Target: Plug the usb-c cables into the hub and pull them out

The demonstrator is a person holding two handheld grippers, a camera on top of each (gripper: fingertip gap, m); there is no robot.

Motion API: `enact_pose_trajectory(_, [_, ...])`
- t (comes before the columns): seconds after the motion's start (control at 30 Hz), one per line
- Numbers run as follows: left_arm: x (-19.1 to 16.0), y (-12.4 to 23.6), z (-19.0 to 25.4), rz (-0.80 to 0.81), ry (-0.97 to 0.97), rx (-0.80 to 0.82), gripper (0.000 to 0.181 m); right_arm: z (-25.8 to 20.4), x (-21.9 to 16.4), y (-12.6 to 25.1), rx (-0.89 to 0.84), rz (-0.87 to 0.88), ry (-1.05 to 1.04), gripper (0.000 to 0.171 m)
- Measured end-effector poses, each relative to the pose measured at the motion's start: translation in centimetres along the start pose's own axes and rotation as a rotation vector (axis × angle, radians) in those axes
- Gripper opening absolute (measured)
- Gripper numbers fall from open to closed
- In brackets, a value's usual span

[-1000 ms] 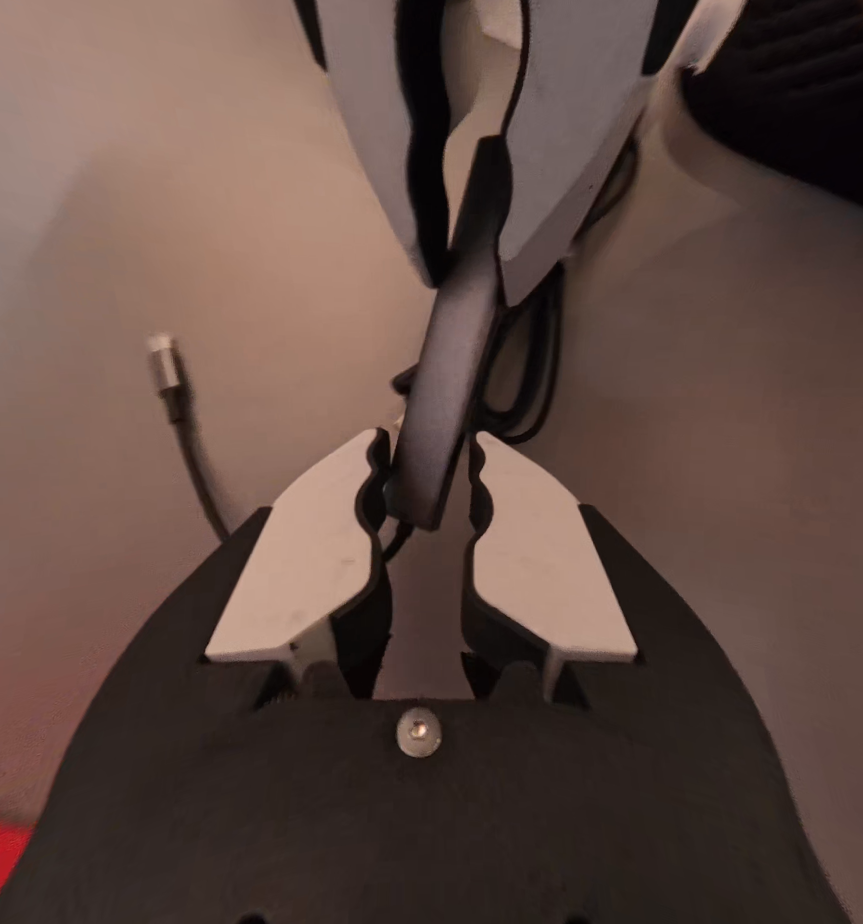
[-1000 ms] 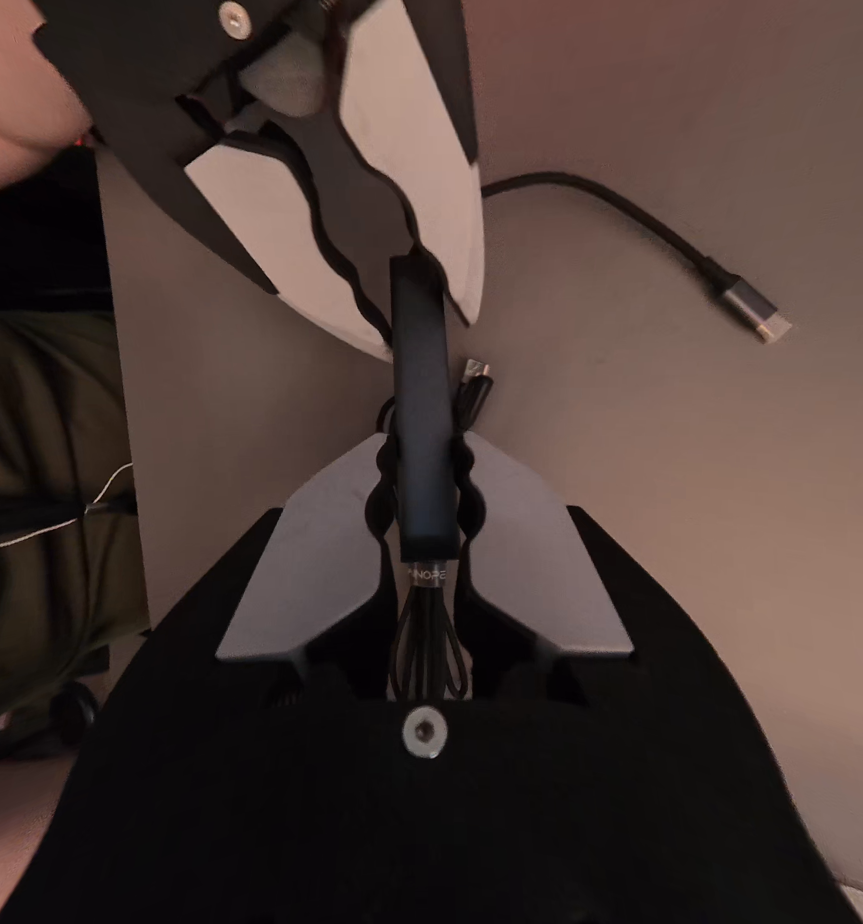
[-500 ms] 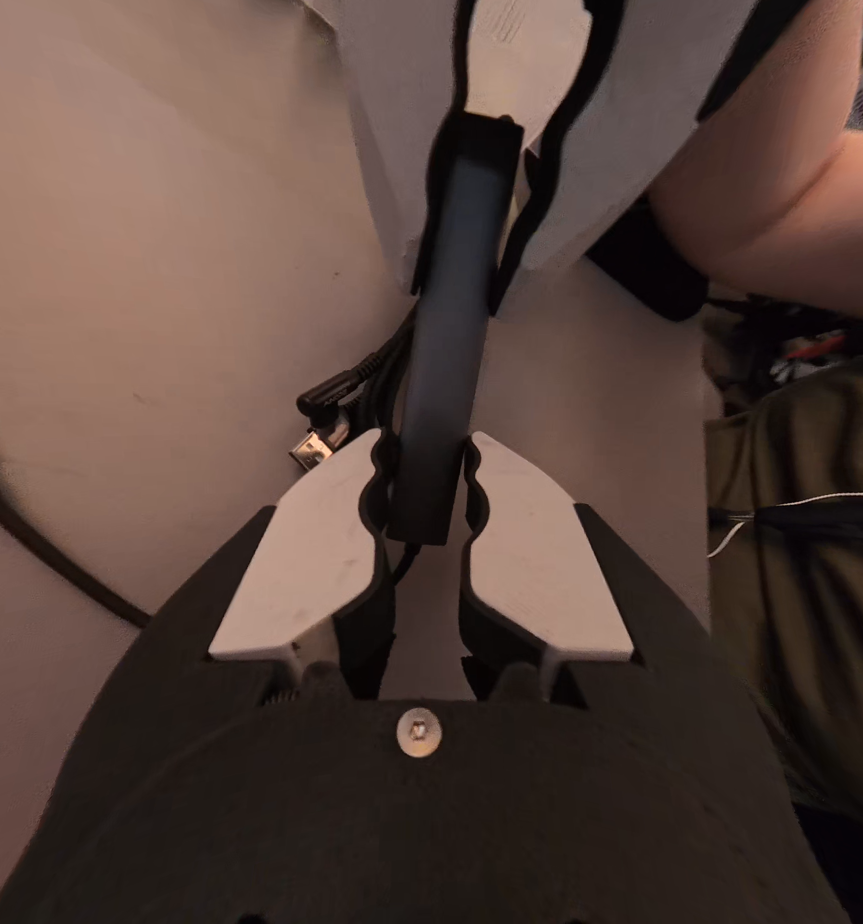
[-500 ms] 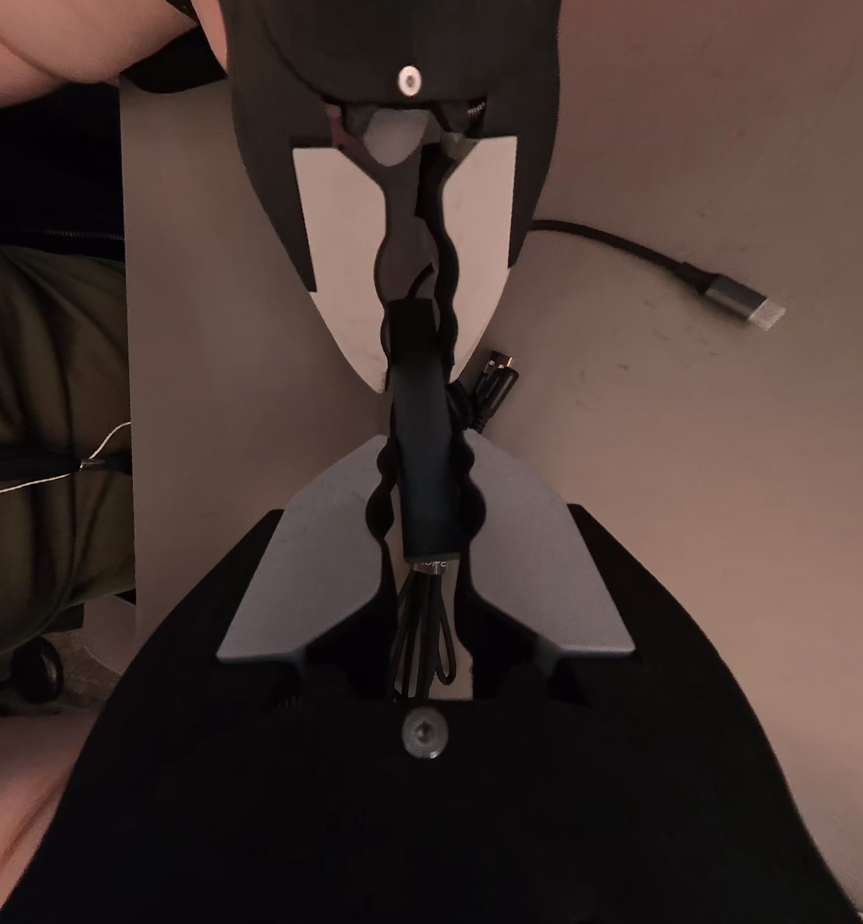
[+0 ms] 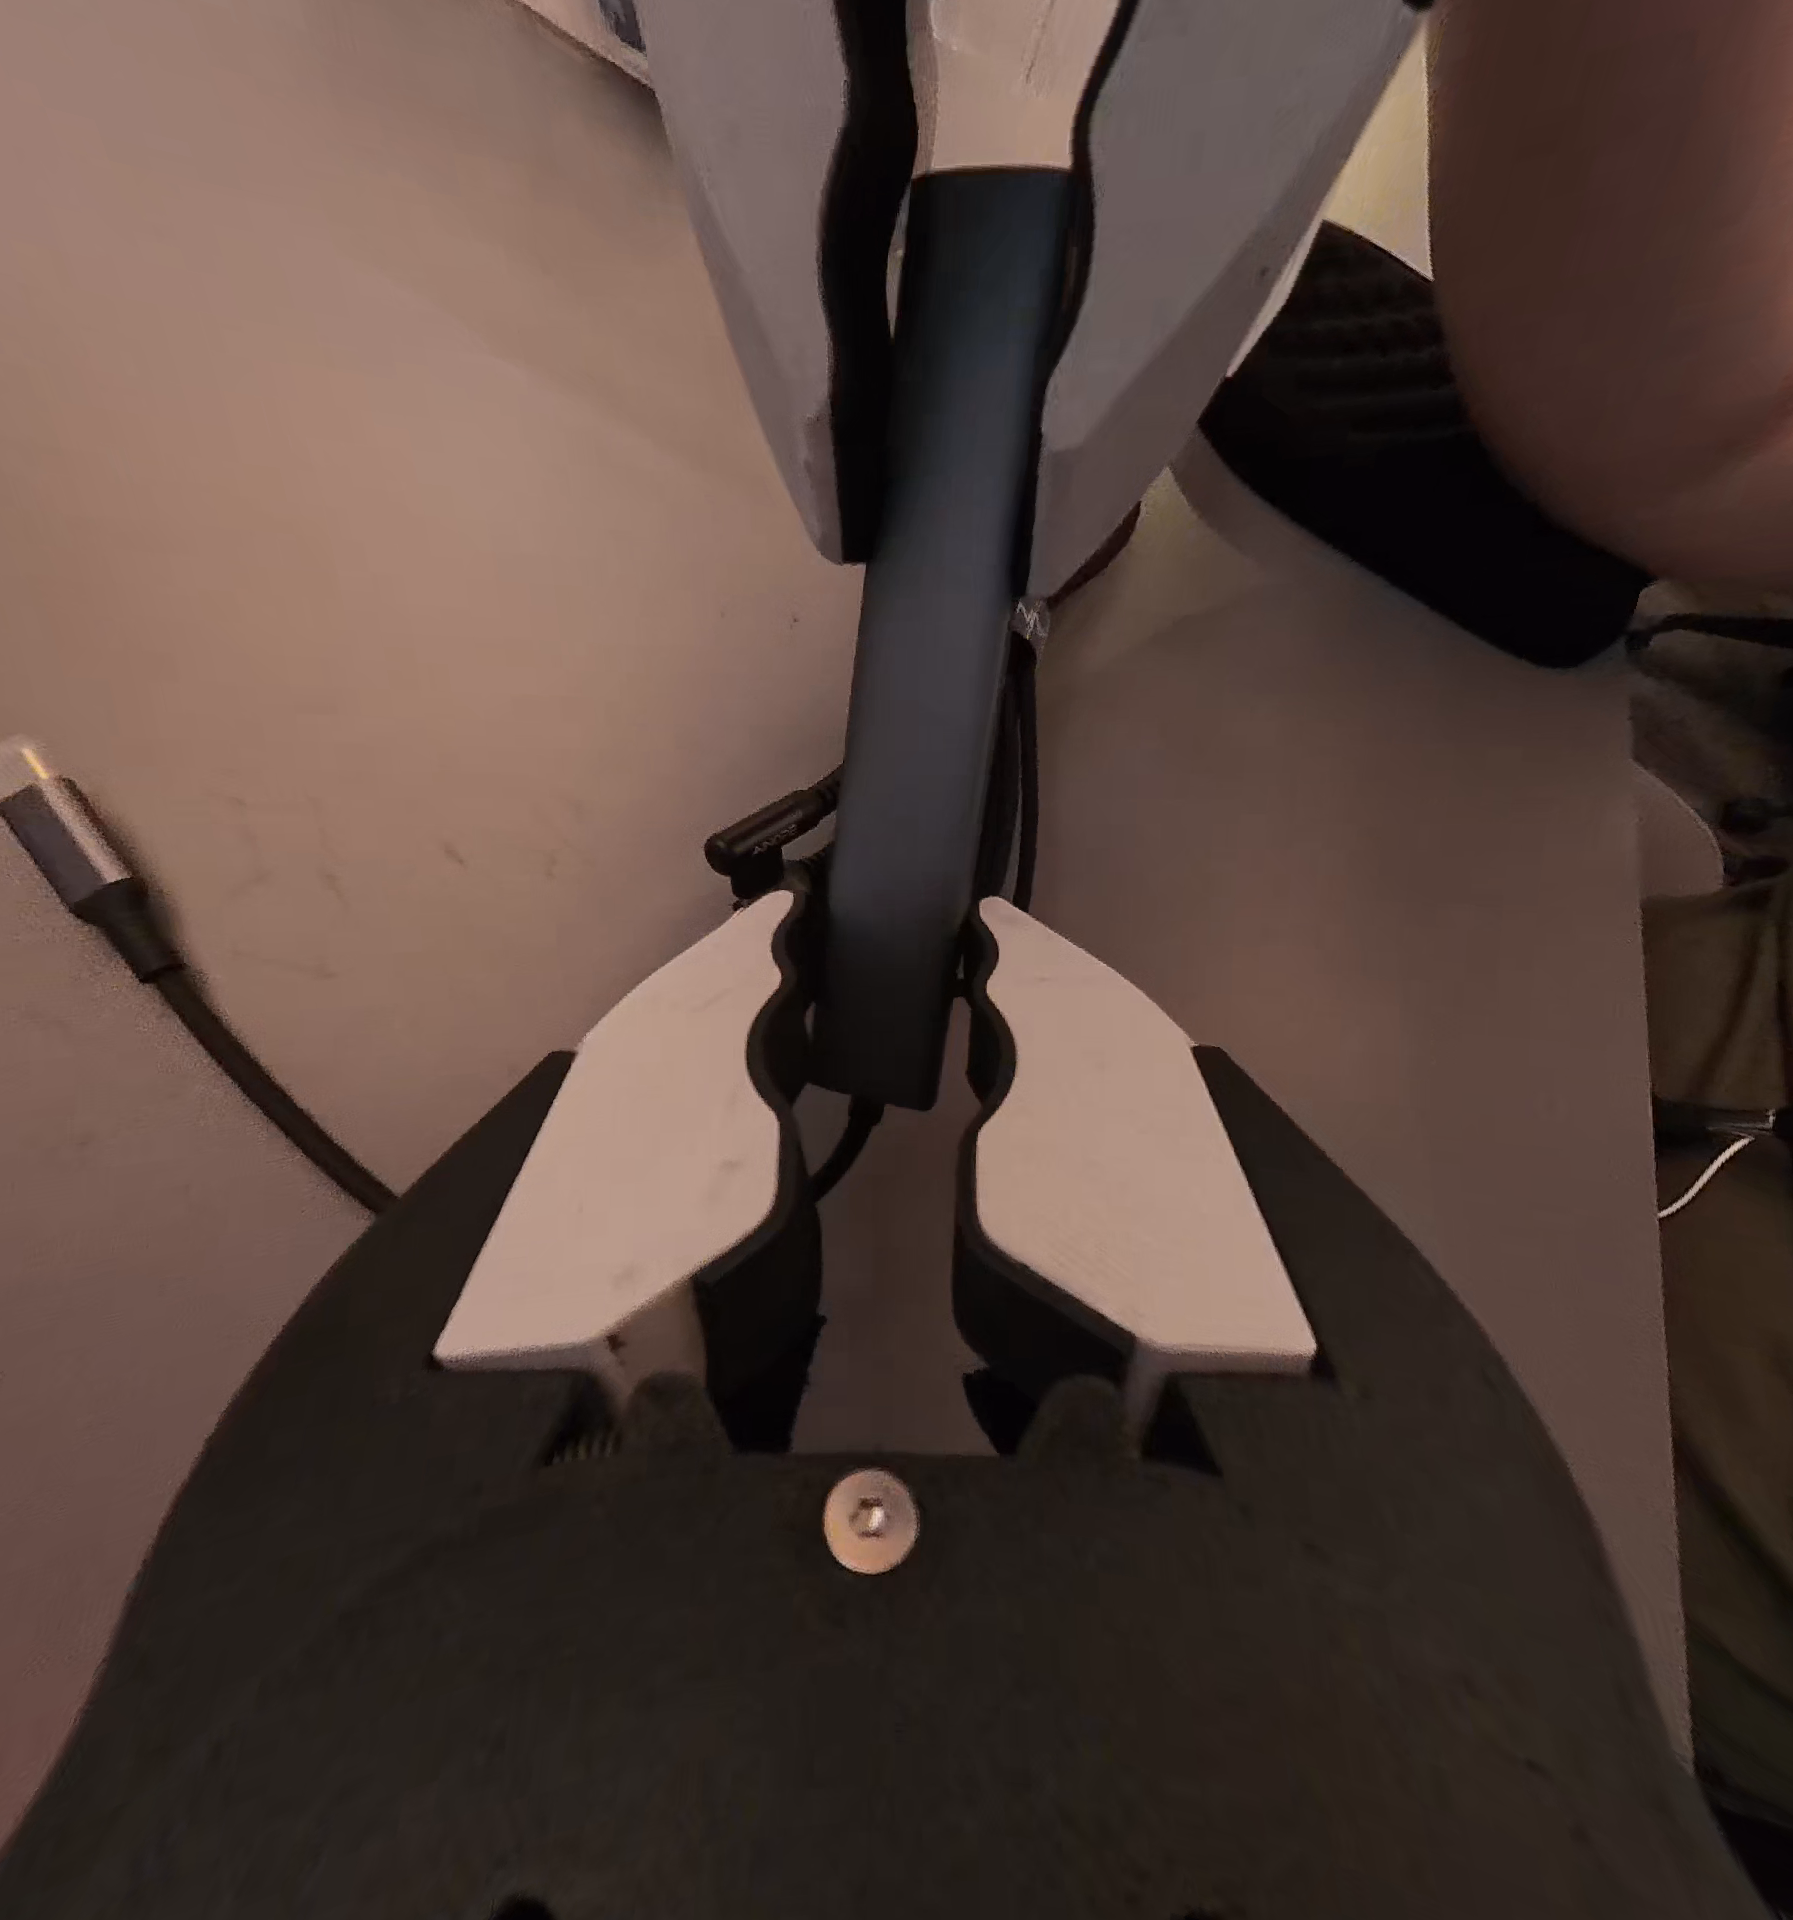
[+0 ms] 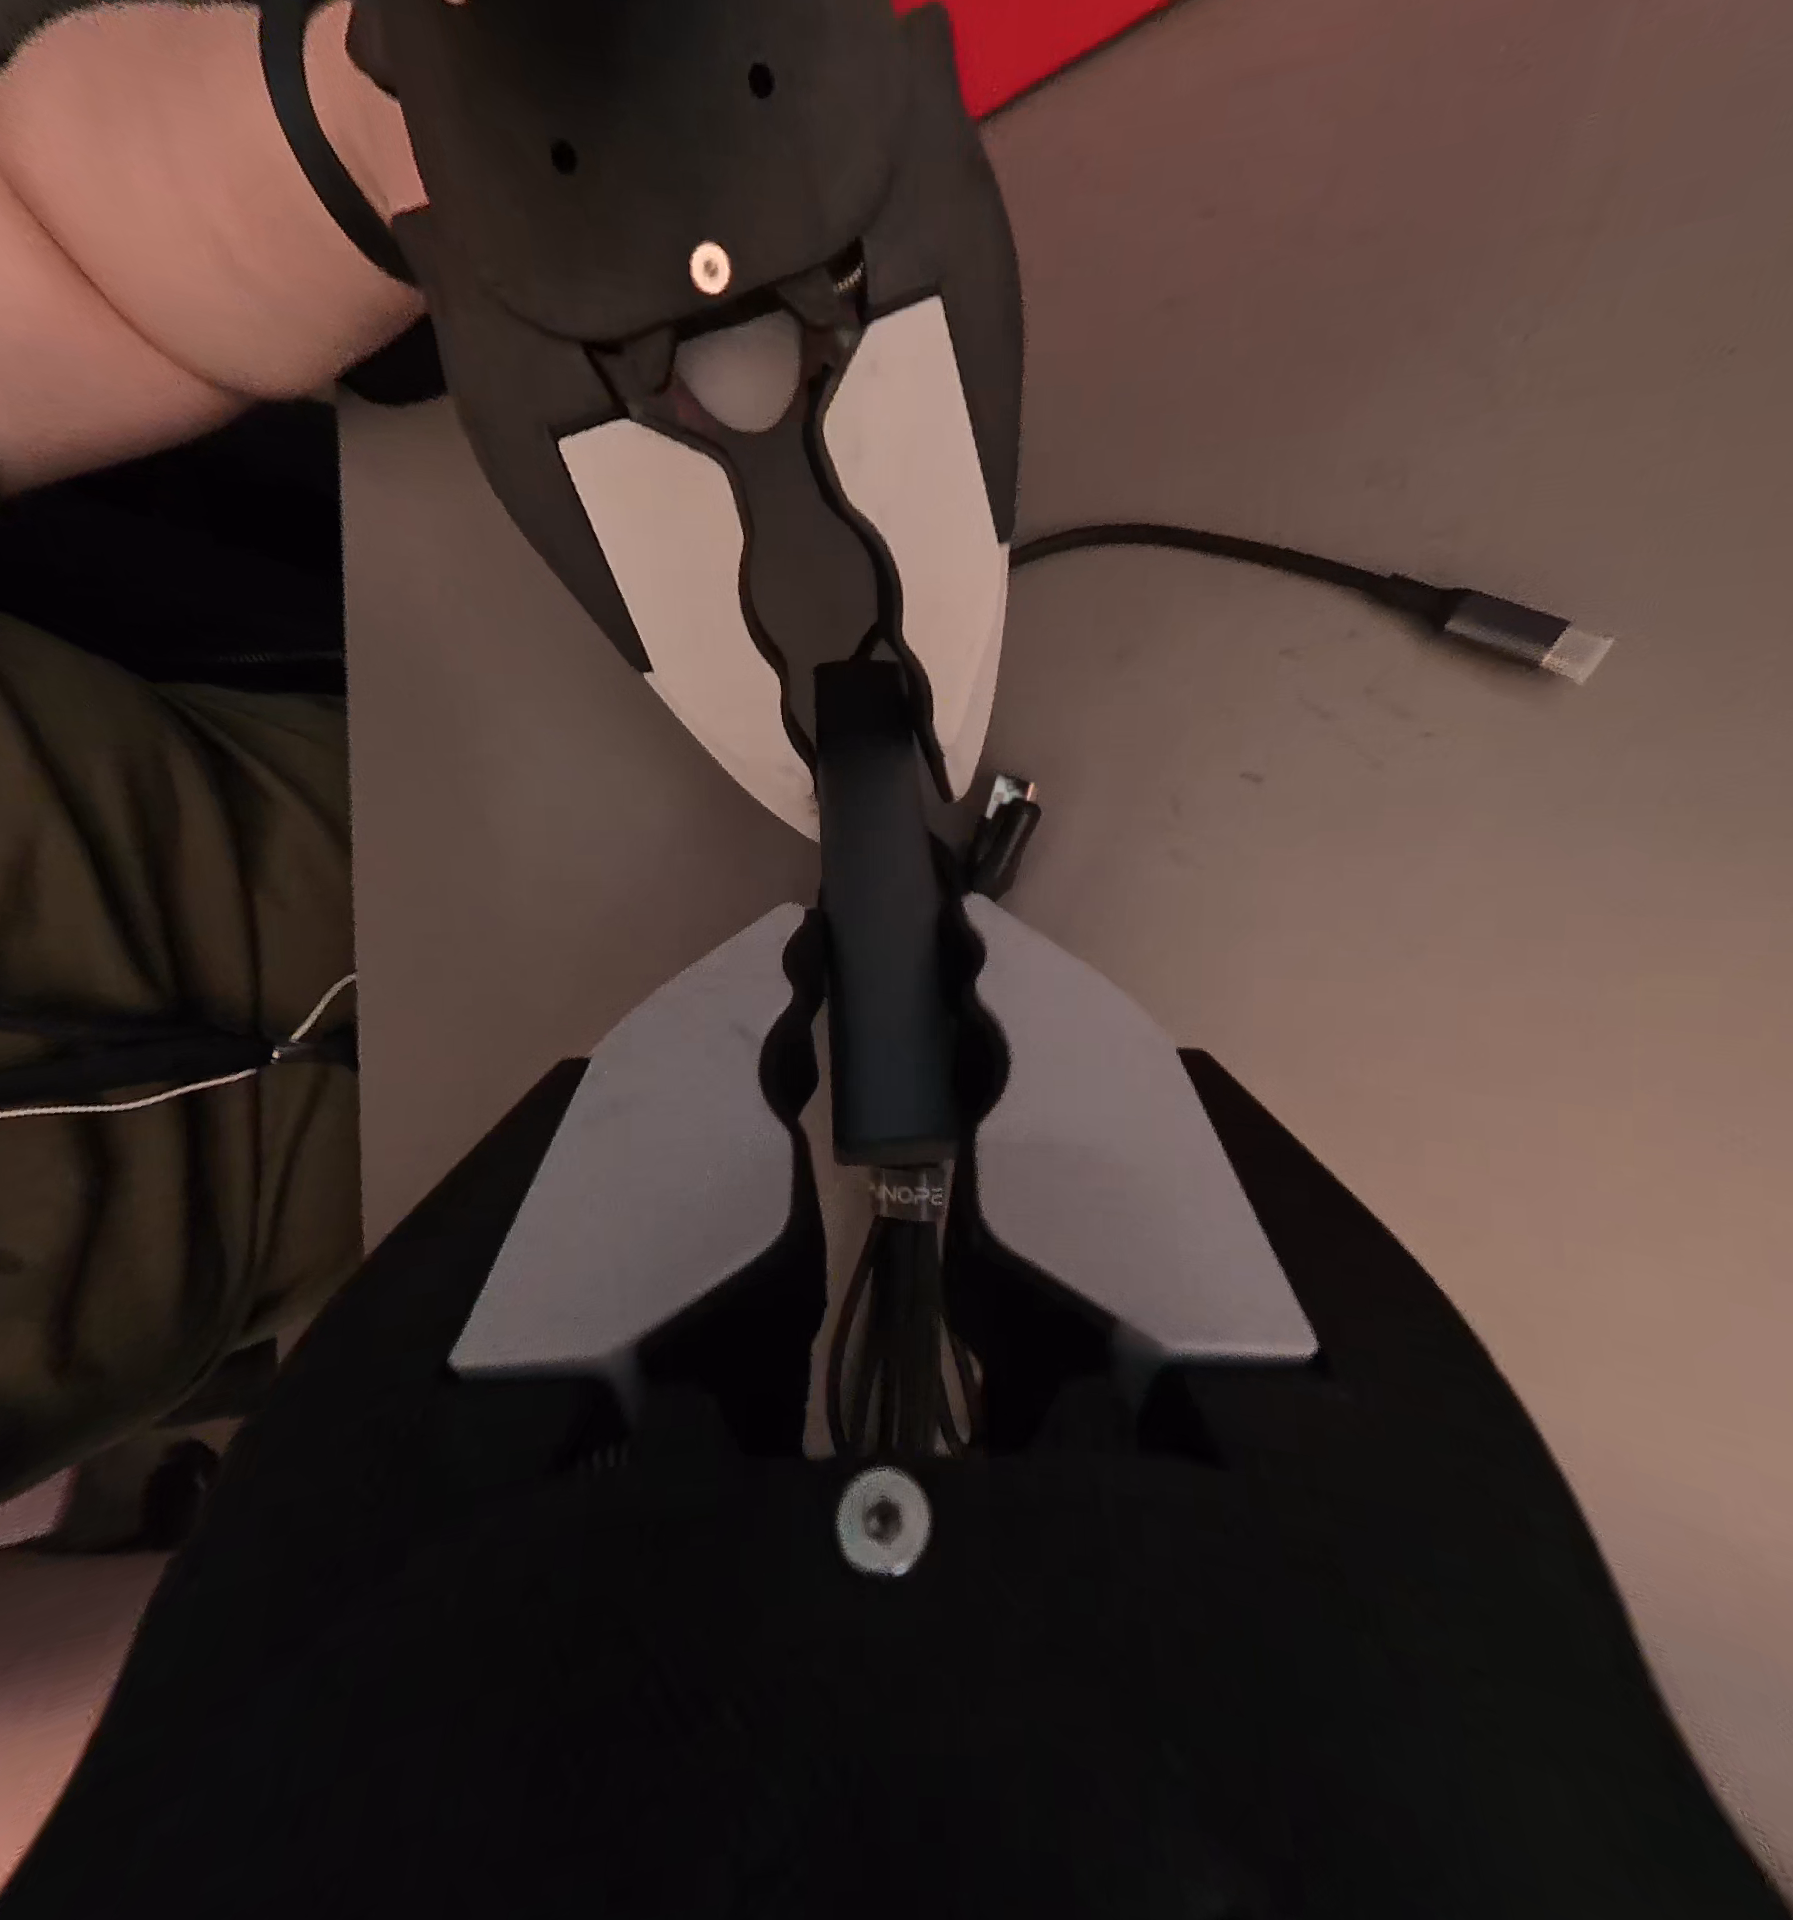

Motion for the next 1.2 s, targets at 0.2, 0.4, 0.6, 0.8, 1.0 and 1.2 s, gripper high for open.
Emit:
enact_pose_trajectory(0.2, [-0.2,0.1,-0.1,0.025,-0.012,0.002,0.024,0.1,0.4,0.0,0.005,0.033,-0.019,0.023])
enact_pose_trajectory(0.4, [0.1,0.4,-0.4,0.074,0.071,-0.077,0.032,0.2,0.8,0.6,-0.005,0.095,-0.023,0.023])
enact_pose_trajectory(0.6, [-0.2,0.3,-0.3,0.021,0.028,-0.015,0.023,0.0,0.3,0.6,-0.012,0.07,0.023,0.023])
enact_pose_trajectory(0.8, [0.5,1.1,0.8,0.058,-0.026,0.002,0.021,-0.4,0.2,0.0,-0.065,0.008,0.123,0.035])
enact_pose_trajectory(1.0, [0.6,2.2,0.3,0.1,-0.028,0.027,0.021,-0.3,0.9,-0.1,-0.08,0.031,0.176,0.026])
enact_pose_trajectory(1.2, [2.6,5.5,0.1,0.419,-0.003,0.096,0.049,1.3,1.0,1.5,-0.192,0.124,0.092,0.024])
Point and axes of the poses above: each gripper's, where its closed fingertips meet, y back along the fingers, x out of its top, z = x × y across the jaws, the point moved 7 cm from there along y, back along the fingers, and after that the axes turned 11 degrees about y, right-handed, at the moved point
